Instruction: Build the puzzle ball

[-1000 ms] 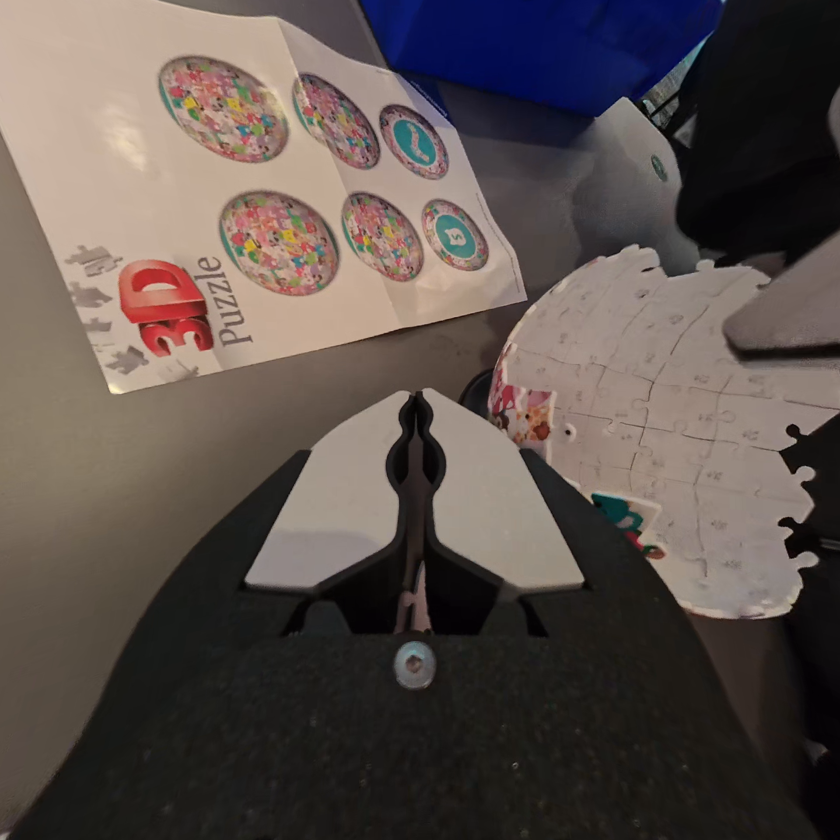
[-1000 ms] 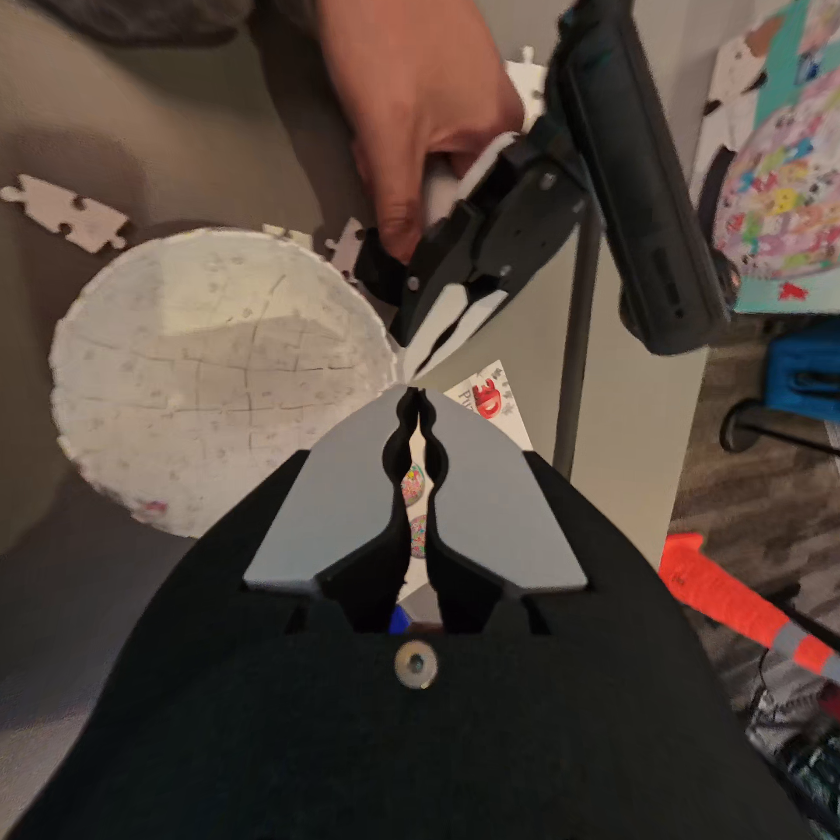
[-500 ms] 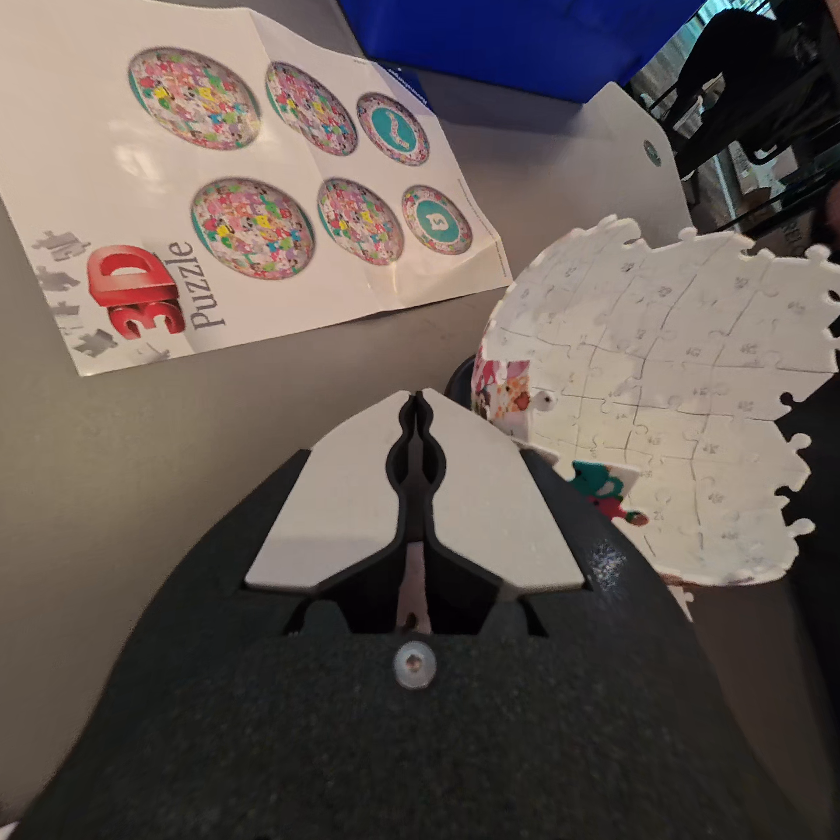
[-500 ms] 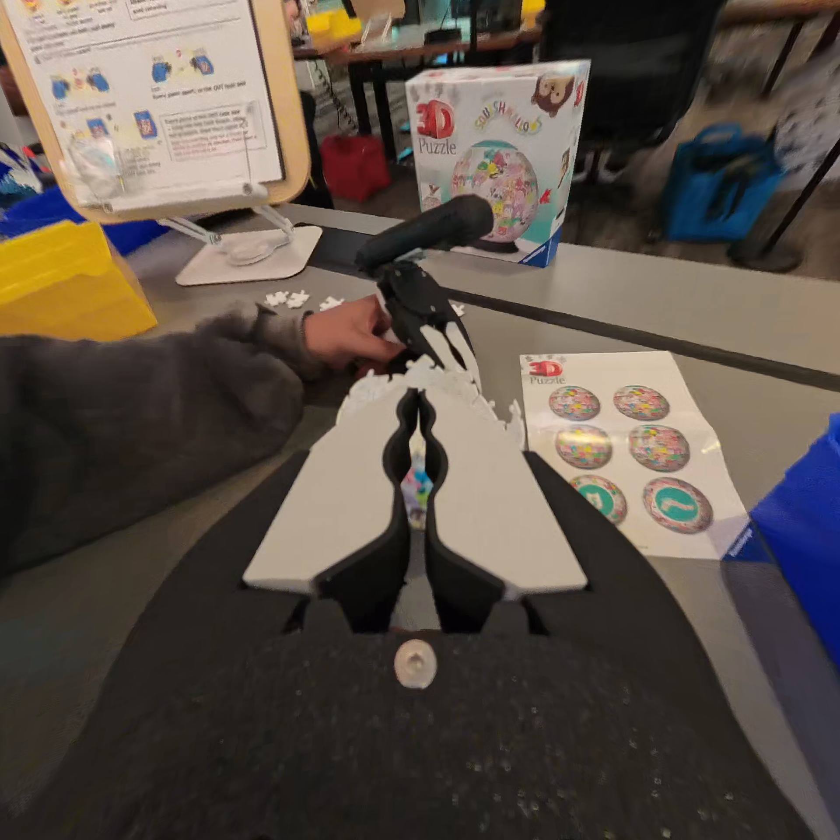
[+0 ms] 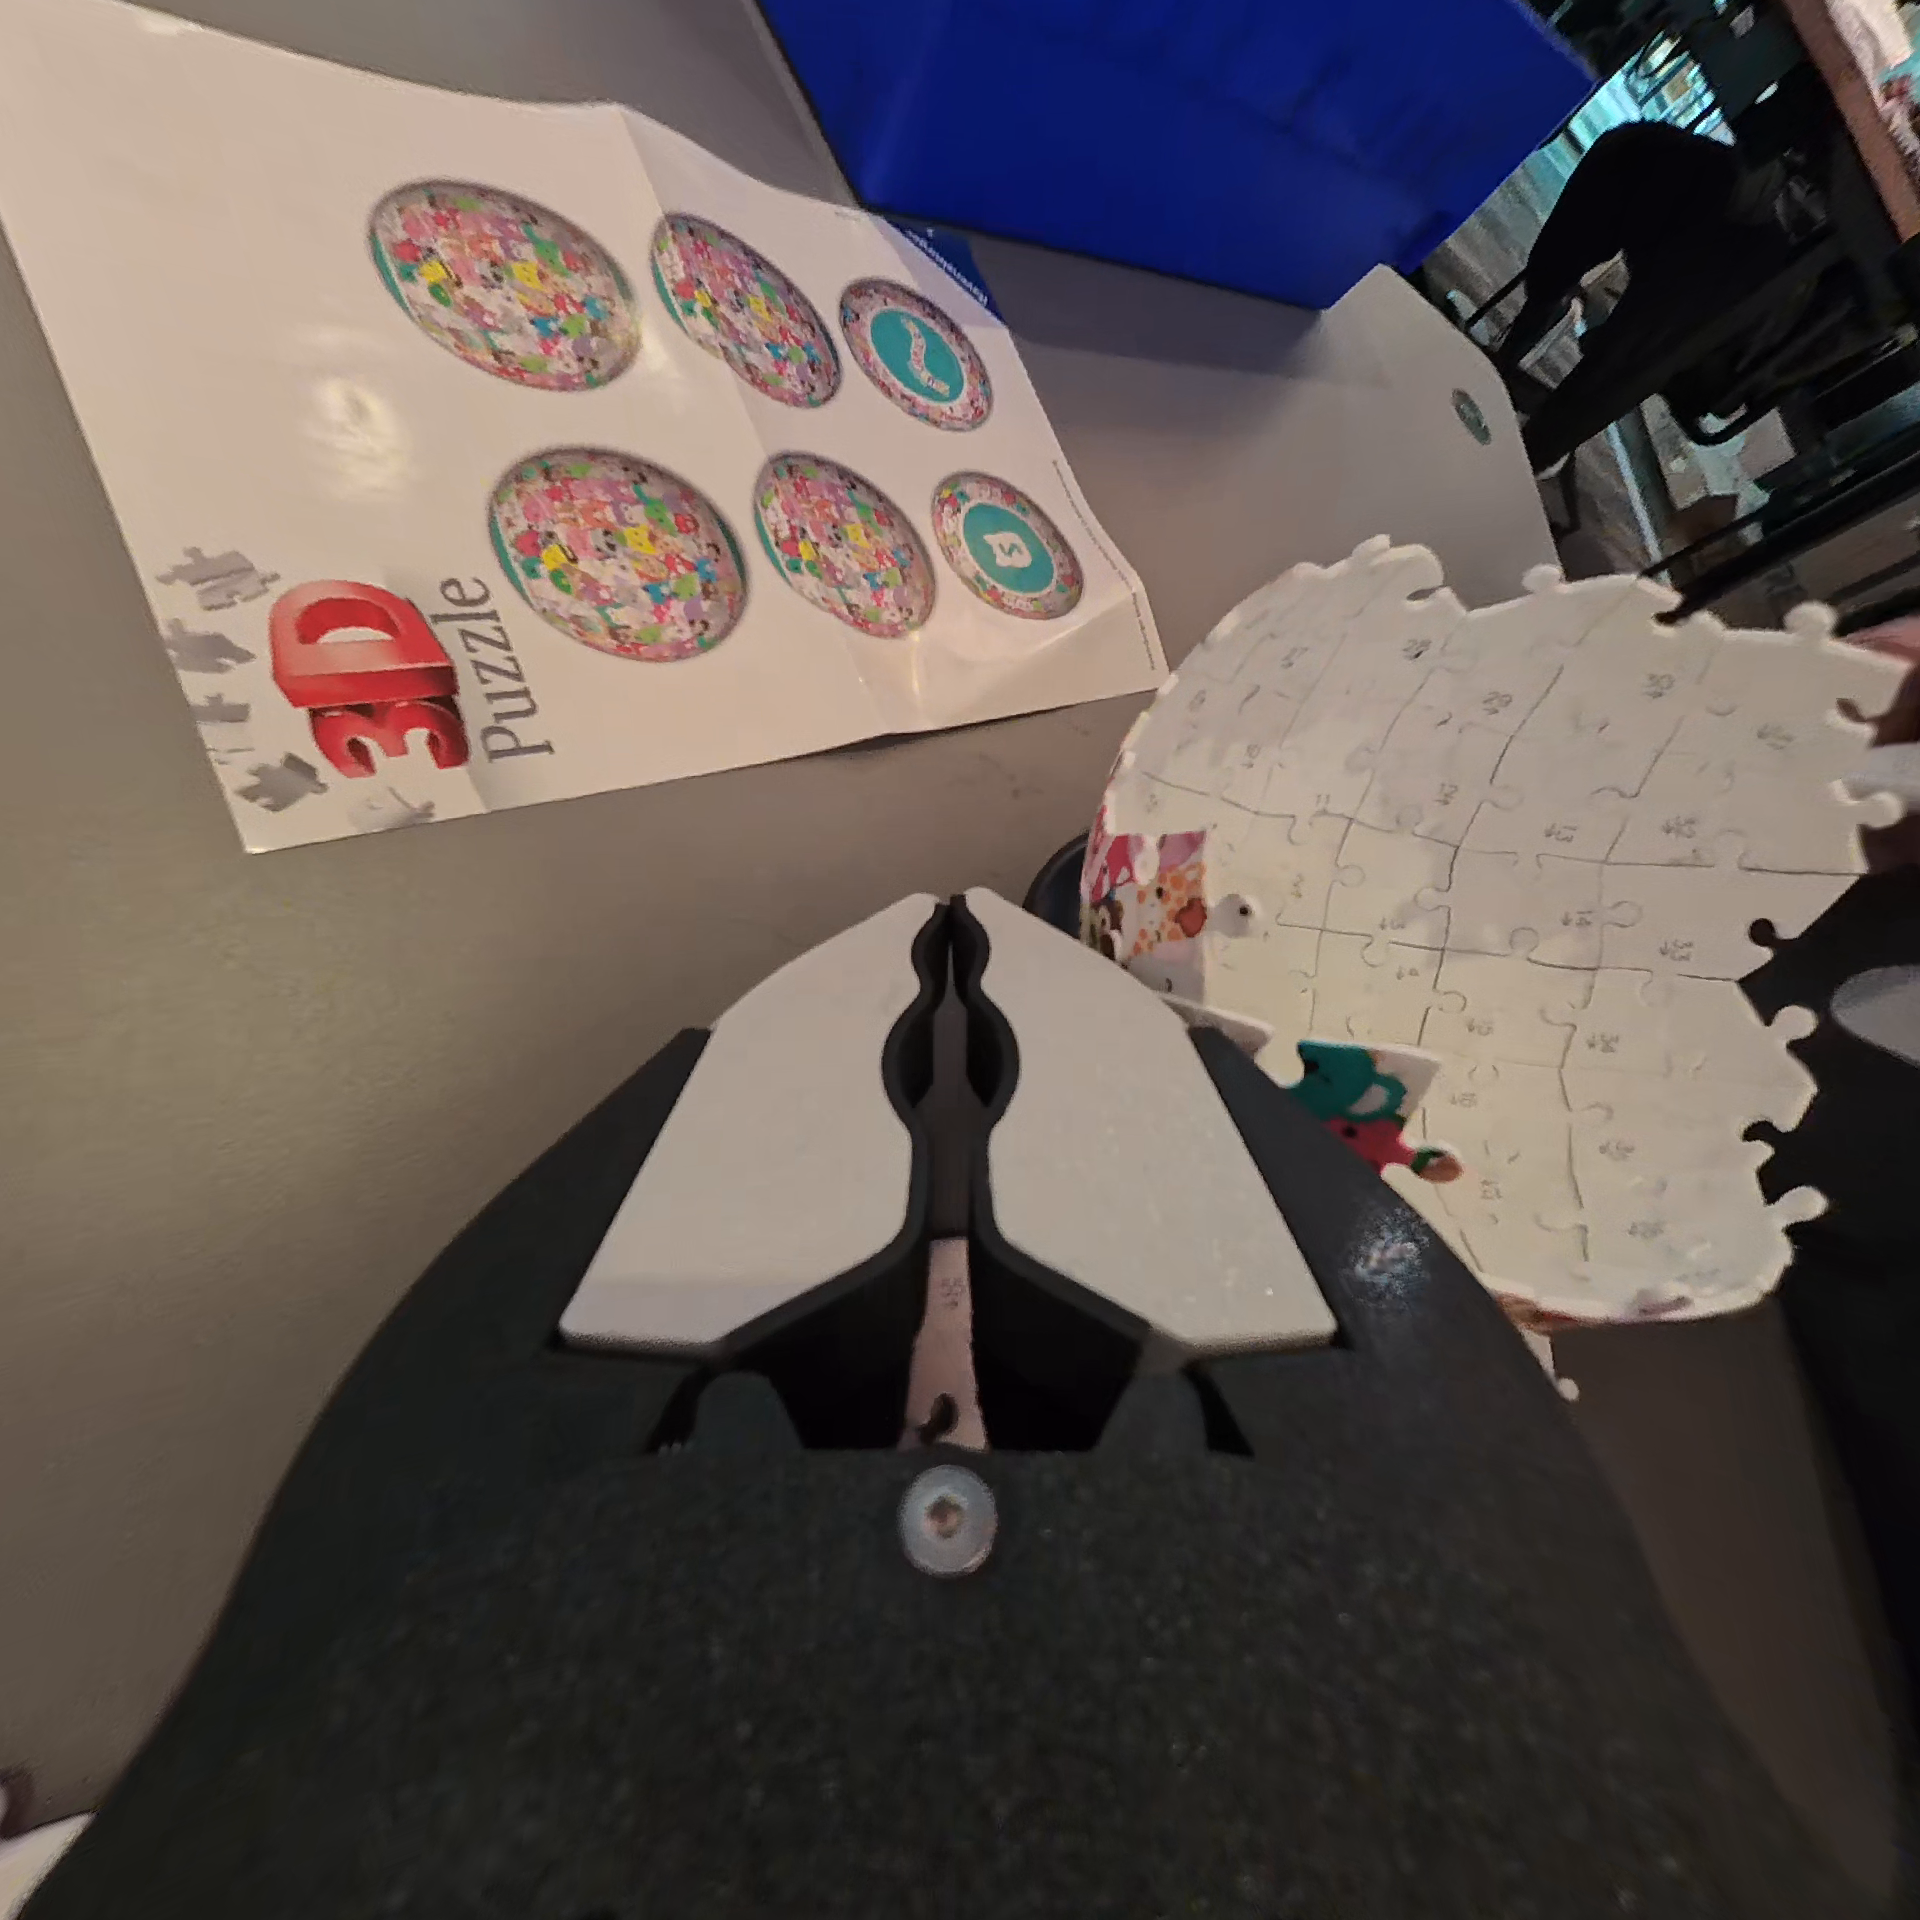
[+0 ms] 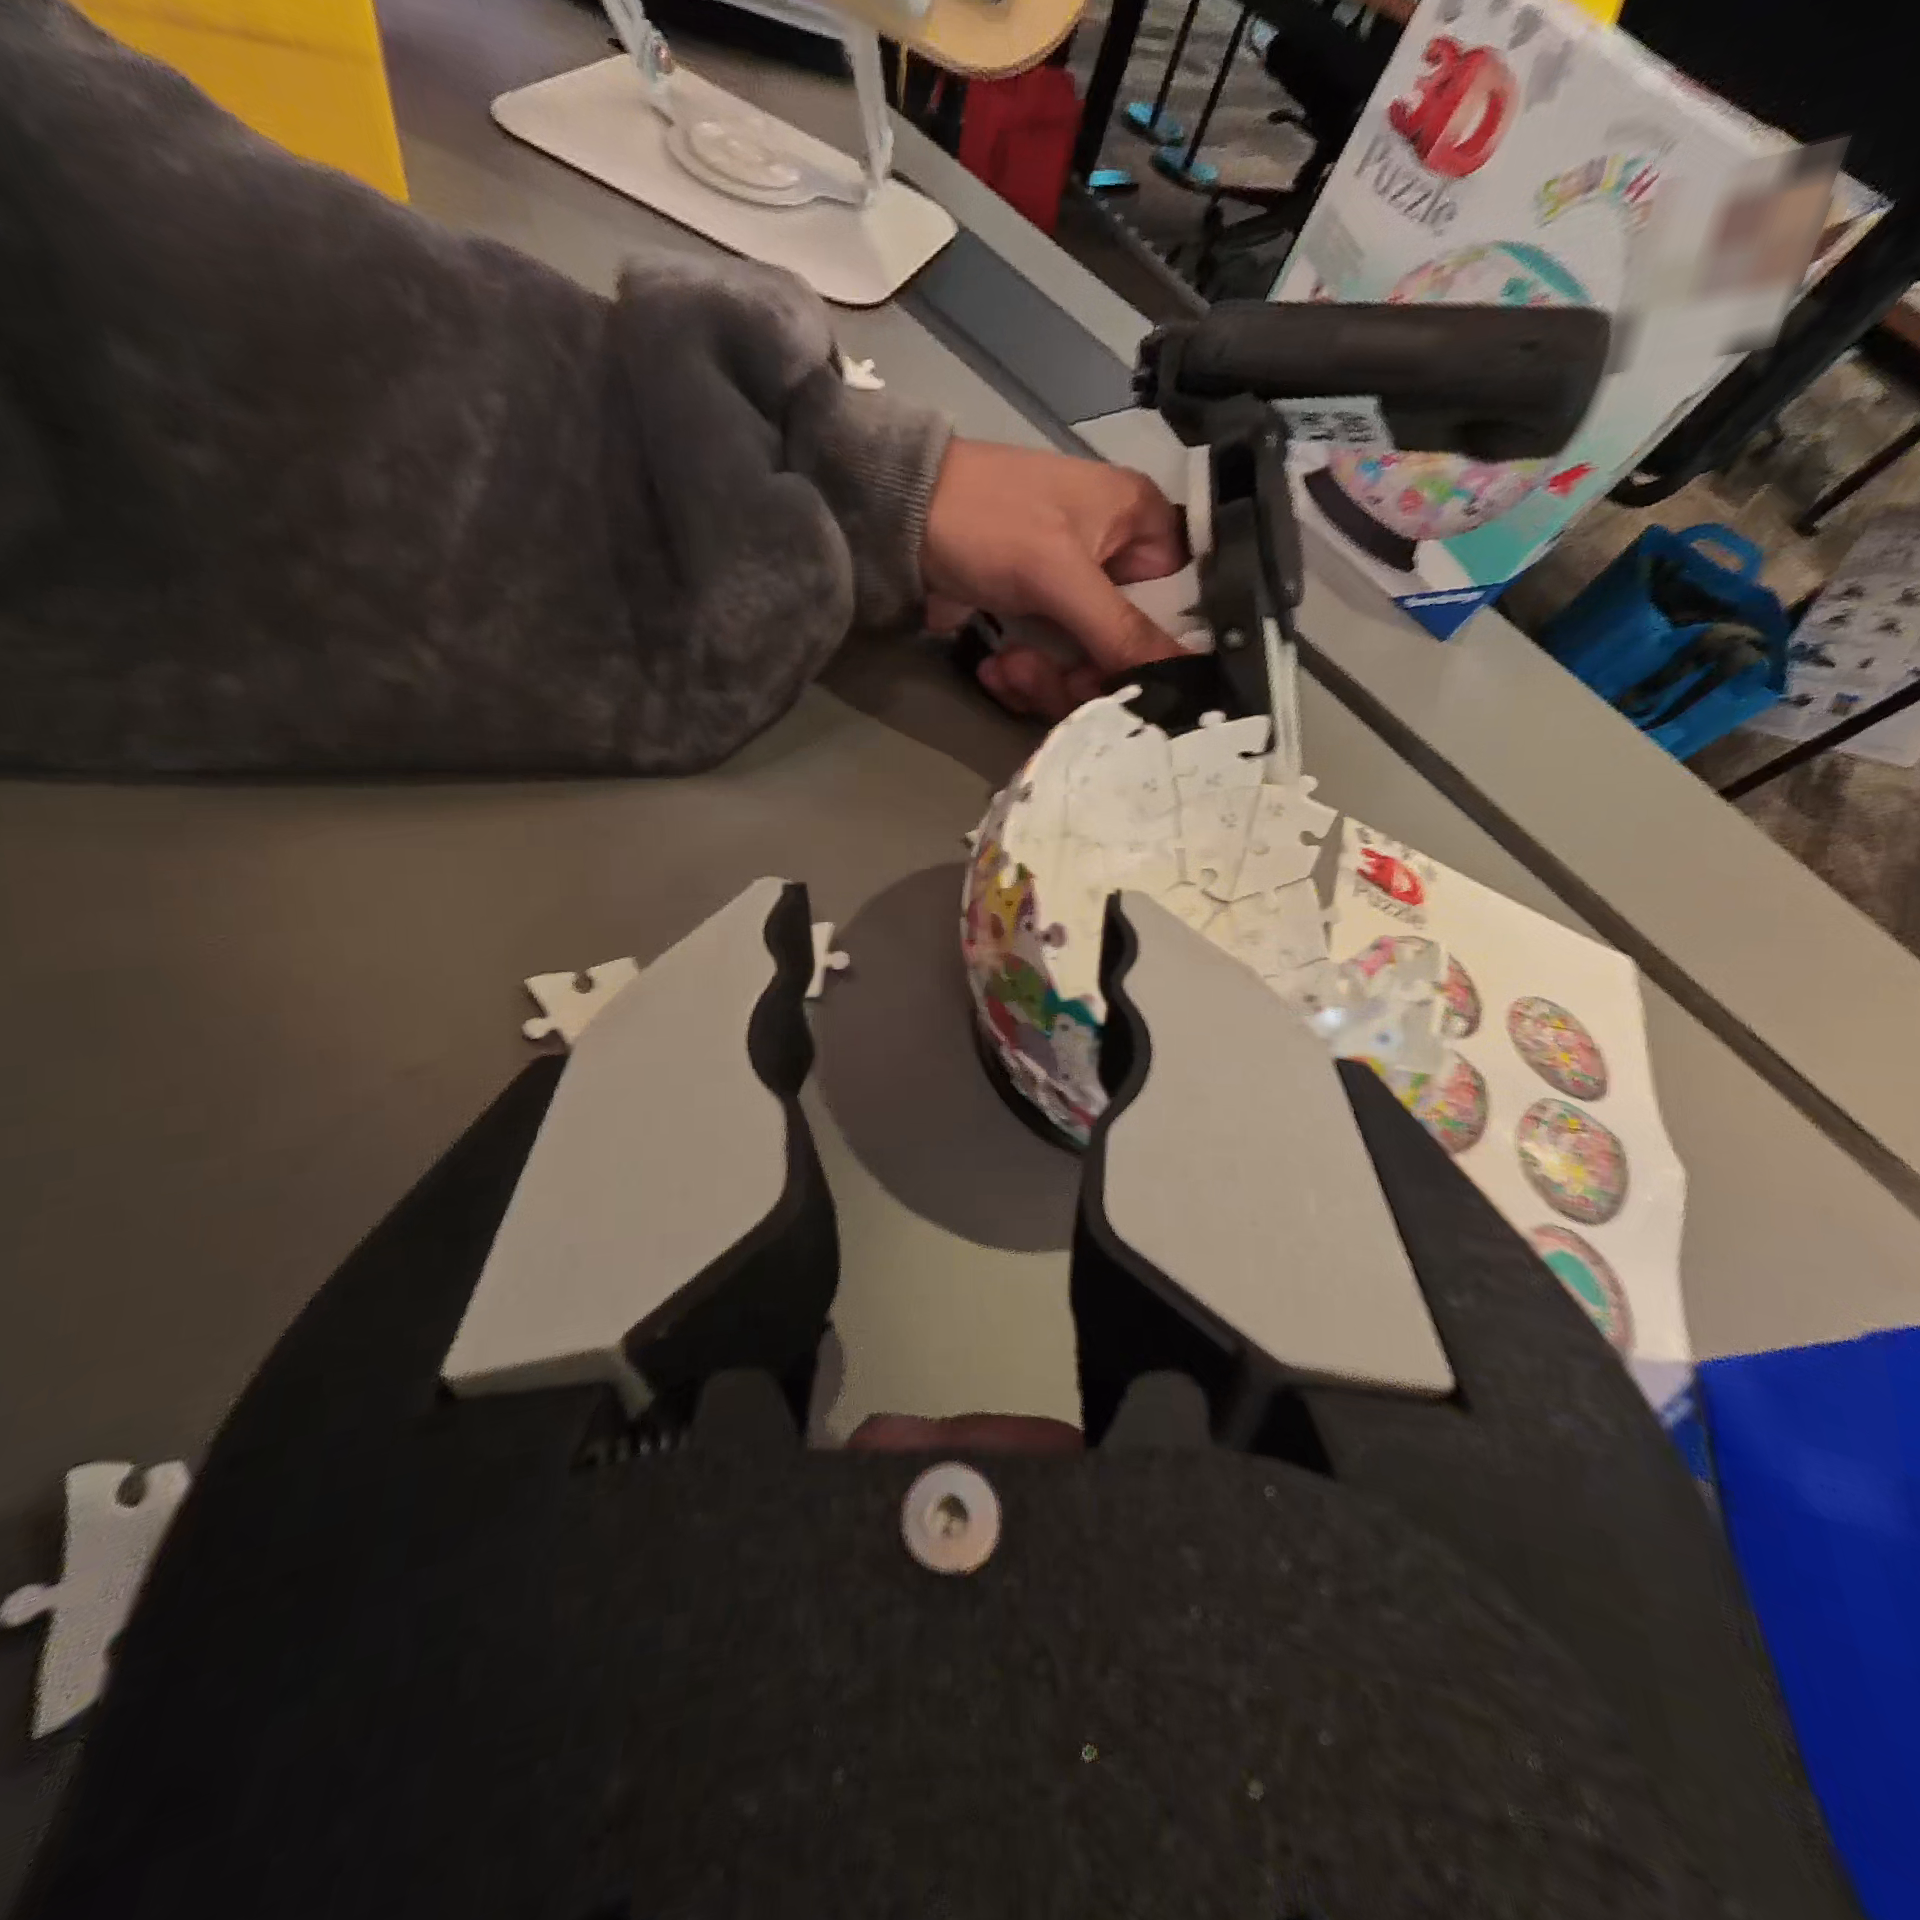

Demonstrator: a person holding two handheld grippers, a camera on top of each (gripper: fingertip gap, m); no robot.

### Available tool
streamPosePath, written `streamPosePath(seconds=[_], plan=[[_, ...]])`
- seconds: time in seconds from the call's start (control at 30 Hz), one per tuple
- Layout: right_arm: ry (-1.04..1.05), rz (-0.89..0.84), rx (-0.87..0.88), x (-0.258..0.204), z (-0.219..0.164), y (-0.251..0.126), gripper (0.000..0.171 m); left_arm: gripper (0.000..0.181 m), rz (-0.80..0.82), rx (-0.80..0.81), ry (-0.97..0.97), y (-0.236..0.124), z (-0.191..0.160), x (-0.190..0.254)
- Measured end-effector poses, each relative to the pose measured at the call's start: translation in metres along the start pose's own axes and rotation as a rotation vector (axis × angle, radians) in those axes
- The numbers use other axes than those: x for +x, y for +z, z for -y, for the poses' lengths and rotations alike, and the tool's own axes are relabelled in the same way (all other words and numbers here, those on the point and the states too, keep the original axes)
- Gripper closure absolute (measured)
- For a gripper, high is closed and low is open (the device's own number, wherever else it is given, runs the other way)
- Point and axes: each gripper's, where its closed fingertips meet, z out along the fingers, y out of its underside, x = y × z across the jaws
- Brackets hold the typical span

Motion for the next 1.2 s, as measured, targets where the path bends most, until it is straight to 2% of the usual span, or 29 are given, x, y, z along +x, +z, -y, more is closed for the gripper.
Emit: streamPosePath(seconds=[0.2, 0.43, 0.67, 0.93, 1.2], plan=[[0.042, -0.163, 0.066, 0.046, 0.009, -0.015, 0.104, 0.181, -0.02, 0.093, -0.011, -0.012, 0.011, -0.001], [0.266, -0.101, 0.071, 0.075, -0.002, 0.0, 0.1, 0.181, -0.007, 0.096, 0.0, -0.014, 0.011, -0.003], [0.401, -0.021, 0.061, 0.073, -0.02, 0.009, 0.104, 0.181, -0.002, 0.093, 0.006, -0.014, 0.011, -0.003], [0.394, -0.024, 0.049, 0.065, -0.032, 0.006, 0.108, 0.181, 0.01, 0.122, 0.004, -0.018, 0.014, -0.006], [0.383, -0.023, 0.078, 0.048, -0.038, 0.005, 0.1, 0.181, 0.022, 0.16, 0.01, -0.022, 0.02, -0.007]])
